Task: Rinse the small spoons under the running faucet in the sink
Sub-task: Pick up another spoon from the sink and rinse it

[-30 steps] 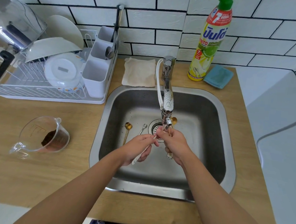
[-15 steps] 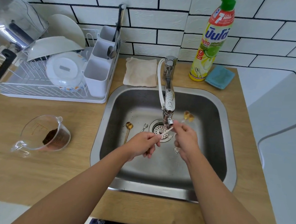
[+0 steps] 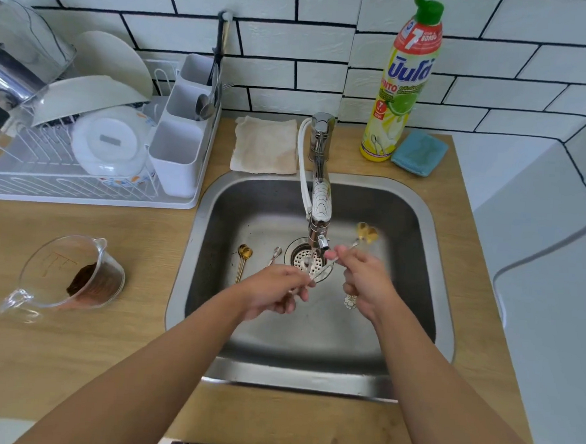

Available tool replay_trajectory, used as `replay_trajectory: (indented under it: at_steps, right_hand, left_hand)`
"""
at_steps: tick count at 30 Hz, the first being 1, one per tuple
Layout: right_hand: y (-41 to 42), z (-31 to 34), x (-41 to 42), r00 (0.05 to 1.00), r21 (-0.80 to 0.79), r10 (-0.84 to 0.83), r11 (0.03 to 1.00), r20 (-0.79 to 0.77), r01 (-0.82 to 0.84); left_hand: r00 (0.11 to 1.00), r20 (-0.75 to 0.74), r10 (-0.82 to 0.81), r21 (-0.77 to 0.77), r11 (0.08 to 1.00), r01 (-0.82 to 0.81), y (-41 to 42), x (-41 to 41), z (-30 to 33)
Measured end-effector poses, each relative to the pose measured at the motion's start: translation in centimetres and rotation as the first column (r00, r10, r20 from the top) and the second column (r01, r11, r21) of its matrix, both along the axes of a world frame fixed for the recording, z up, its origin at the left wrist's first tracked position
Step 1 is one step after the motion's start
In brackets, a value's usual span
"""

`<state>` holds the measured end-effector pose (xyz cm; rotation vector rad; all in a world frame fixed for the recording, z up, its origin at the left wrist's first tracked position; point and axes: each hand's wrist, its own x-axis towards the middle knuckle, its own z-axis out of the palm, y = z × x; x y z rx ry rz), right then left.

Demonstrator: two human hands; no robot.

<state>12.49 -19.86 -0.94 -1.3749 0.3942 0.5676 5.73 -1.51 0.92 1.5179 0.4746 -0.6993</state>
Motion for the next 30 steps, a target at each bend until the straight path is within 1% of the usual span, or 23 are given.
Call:
replay_trajectory:
  at_steps: [2,4,5,6,7,9,11,13,15,17,18,19,21,22,24,26,28,30]
  right_hand:
    - [1.0,-0.1,-0.7,0.992,0.045,0.123,0.992,-0.028,-0.122]
    - [2.5,-0.2,-1.7,0.978,0.061,0.209,0.976,-0.004,-0.209]
    - [3.1,-0.2,-2.0,0.979,0.058,0.202,0.977,0.025,-0.203]
    - [3.5,-0.2,-2.2,0.985,0.041,0.161,0.986,0.055,-0.164]
    - [3.8,-0.2,-2.3,0.992,0.012,0.092,0.996,0.085,-0.094]
    - [4.1,-0.5,-2.2,0.992,-0.099,-0.026,0.994,0.125,0.038]
    - [4.1,-0.5,-2.0,0.987,-0.149,-0.087,0.983,0.136,0.107]
    - [4.0,-0.7,-2.1,0.989,-0.124,-0.041,0.991,0.142,0.059]
    - [3.9,-0.8,-2.6,0.982,-0.09,0.066,0.995,0.177,-0.051]
    - [4.0,-0.9,-2.9,0.965,-0.141,0.154,0.982,0.211,-0.126]
    - [3.9,-0.6,-3.0,0.963,-0.164,0.163,0.978,0.213,-0.129]
    - [3.7,-0.7,-2.6,0.97,-0.163,0.133,0.981,0.205,-0.1]
    - [3.4,-0.4,-2.0,0.991,-0.09,0.042,0.995,0.131,-0.03]
    - [3.3,-0.2,-1.9,0.996,-0.056,0.024,0.998,0.088,-0.019]
    - [3.2,-0.3,-2.1,0.994,-0.044,0.068,0.997,0.087,-0.064]
    - [3.4,-0.4,-2.5,0.974,-0.07,0.157,0.987,0.161,-0.147]
    - [3.3,-0.3,-2.5,0.959,-0.069,0.194,0.981,0.207,-0.184]
    - [3.1,-0.2,-2.0,0.971,-0.06,0.179,0.983,0.16,-0.171]
  left_hand:
    - [0.999,-0.031,0.007,-0.095,0.995,-0.01,0.7,-0.9,0.1]
    - [0.999,-0.02,0.047,-0.129,0.99,-0.049,1.1,-1.6,0.4]
    - [0.999,-0.002,0.041,-0.107,0.993,-0.041,1.2,-2.0,0.6]
    - [1.0,0.013,0.027,-0.073,0.997,-0.026,1.4,-2.3,0.7]
    - [1.0,0.022,0.017,-0.041,0.999,-0.016,1.6,-2.6,0.8]
    - [0.999,0.032,0.003,0.013,1.0,-0.003,1.9,-3.1,0.9]
    - [0.999,0.041,-0.014,0.061,0.998,0.012,2.0,-3.3,0.9]
    - [0.999,0.053,-0.008,0.08,0.997,0.004,1.7,-3.4,0.8]
    - [0.998,0.054,0.014,0.074,0.997,-0.018,1.3,-3.4,0.5]
    - [0.999,0.038,0.022,0.066,0.998,-0.024,0.9,-3.3,0.3]
    - [1.0,0.026,0.018,0.061,0.998,-0.019,0.8,-3.2,0.2]
    - [1.0,0.016,0.014,0.047,0.999,-0.015,0.6,-3.3,0.2]
    - [1.0,-0.006,0.015,-0.005,1.0,-0.015,0.4,-3.3,0.4]
    - [1.0,-0.023,0.015,-0.023,1.0,-0.016,0.5,-3.2,0.5]
    - [0.997,-0.077,0.011,-0.037,0.999,-0.014,0.5,-2.9,0.7]
    - [0.992,-0.125,-0.006,-0.059,0.998,-0.002,0.4,-2.8,0.9]
    - [0.989,-0.147,-0.017,-0.082,0.997,0.005,0.5,-2.9,0.9]
    - [0.984,-0.176,-0.018,-0.111,0.994,-0.001,0.6,-3.1,0.8]
